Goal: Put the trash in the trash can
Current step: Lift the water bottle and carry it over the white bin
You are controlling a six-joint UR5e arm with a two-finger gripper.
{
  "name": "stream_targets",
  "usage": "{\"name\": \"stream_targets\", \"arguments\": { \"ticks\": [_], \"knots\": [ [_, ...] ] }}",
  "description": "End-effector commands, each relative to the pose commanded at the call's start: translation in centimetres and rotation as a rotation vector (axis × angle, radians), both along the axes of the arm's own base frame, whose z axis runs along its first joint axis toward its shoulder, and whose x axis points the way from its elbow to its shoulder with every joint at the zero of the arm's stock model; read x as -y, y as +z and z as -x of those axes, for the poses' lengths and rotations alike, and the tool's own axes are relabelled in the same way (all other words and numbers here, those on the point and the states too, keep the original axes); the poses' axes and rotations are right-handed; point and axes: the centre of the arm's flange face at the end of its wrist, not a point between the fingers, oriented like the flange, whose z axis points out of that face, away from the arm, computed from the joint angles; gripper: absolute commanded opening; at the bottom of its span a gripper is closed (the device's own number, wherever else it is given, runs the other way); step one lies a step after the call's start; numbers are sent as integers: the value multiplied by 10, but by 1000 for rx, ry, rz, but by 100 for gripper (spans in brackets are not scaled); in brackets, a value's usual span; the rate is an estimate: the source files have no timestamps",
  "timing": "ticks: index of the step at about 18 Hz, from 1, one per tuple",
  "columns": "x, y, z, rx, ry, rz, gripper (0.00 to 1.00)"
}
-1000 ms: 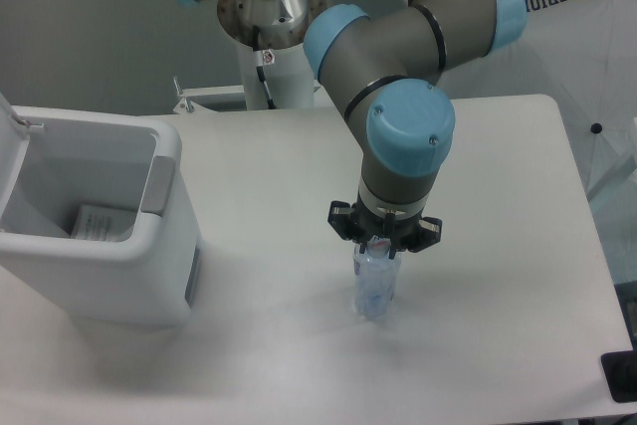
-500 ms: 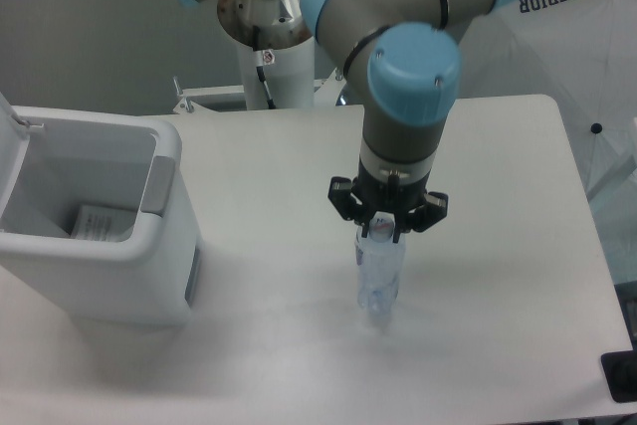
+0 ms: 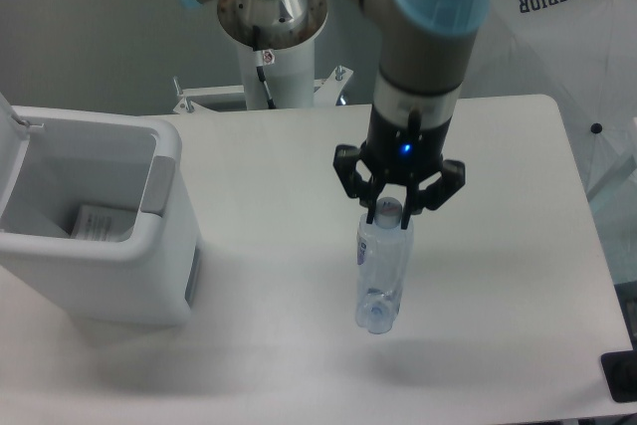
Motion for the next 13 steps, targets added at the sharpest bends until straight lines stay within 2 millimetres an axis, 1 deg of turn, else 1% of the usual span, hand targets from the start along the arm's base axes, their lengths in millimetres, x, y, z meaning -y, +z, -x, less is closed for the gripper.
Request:
{"name": "stream_targets", "arguments": {
  "ticks": [2,4,5,8,10,11,13],
  "knots": [
    [0,11,0,7,-2,-44,18],
    [7,30,-9,1,-8,-89,18],
    [8,36,-14,3,-14,-109,18],
    [6,43,-20,23,-27,-152,18],
    [10,58,-30,19,-30,-182,18],
    [10,60,-32,29,-24,-195,18],
    [14,74,-42,32,-10,-221,18]
  ]
}}
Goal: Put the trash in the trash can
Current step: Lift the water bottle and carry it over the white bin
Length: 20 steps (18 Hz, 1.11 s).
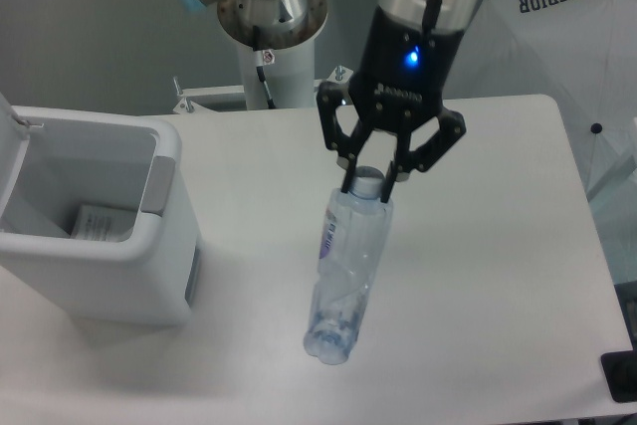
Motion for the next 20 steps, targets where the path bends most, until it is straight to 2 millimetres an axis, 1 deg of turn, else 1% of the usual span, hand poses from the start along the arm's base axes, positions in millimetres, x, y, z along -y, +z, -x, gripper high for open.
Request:
{"name": "stream_targets", "arguments": {
  "ticks": [4,6,7,9,13,15,18,20],
  "knots": [
    [7,32,-33,-21,-26,-56,18],
    [1,39,-53,-28,-51,-63,18],
    [-1,44,-67,-32,-64,-68,18],
    [-5,50,-88,-37,-93,-71,18],
    [0,73,-127,-64,-132,-93,18],
    [3,76,-147,-65,-157,-88,18],
    [13,69,-174,-55,-184,-75,18],
    [12,64,-197,-47,-222,-70,18]
  ]
}}
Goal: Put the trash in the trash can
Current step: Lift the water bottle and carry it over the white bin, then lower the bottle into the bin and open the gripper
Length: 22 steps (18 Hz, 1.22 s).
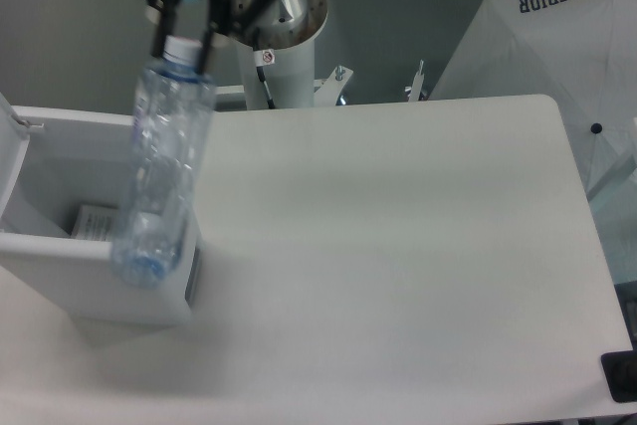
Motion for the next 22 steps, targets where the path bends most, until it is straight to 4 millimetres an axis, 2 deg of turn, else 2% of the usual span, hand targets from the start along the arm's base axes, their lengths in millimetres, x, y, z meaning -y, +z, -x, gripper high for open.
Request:
{"name": "stream_targets", "arguments": {
  "ticks": [2,7,14,19,22],
  "knots": [
    [-2,-2,-22,2,-38,4,18],
    [-1,-5,-59,21,-101,31,18],
    [-18,-49,-72,50,-137,146,18],
    [-39,-80,-66,56,-145,220,19],
    [-52,-97,-64,60,-152,256,23]
  ]
}}
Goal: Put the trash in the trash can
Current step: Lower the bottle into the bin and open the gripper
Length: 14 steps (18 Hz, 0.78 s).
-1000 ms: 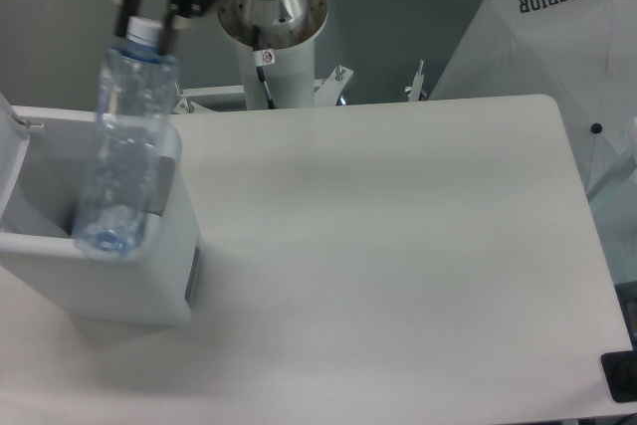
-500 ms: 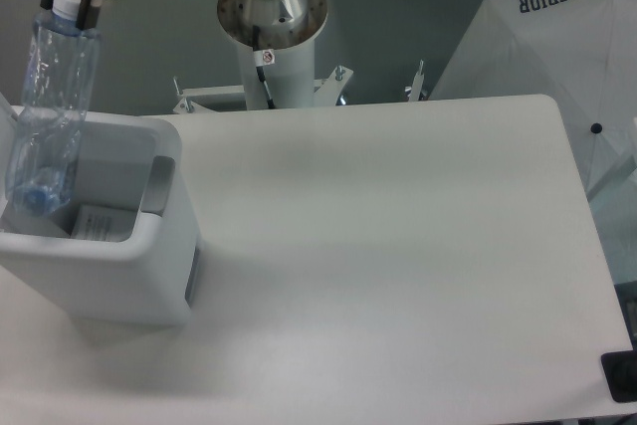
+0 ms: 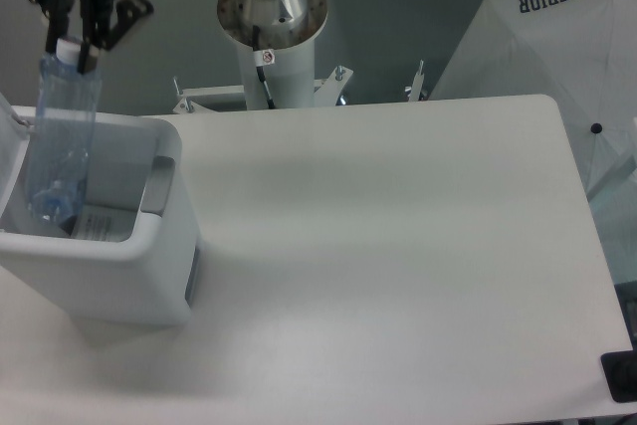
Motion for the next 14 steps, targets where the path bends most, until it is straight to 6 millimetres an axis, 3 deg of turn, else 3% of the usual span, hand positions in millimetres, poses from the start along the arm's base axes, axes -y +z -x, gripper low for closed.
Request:
{"name": "stream_targets", "arguments": {
  "ticks": [4,5,7,10,12,14],
  "knots": [
    [-11,-15,5,3,-2,26,30],
    [-14,-20,8,-1,0,40,38],
    [-19,-28,13,-6,4,56,46],
    [-27,-33,19,-10,5,64,78],
    [-27,-36,23,-46,13,85,95],
    [-30,-38,27,-65,17,90,99]
  ]
}}
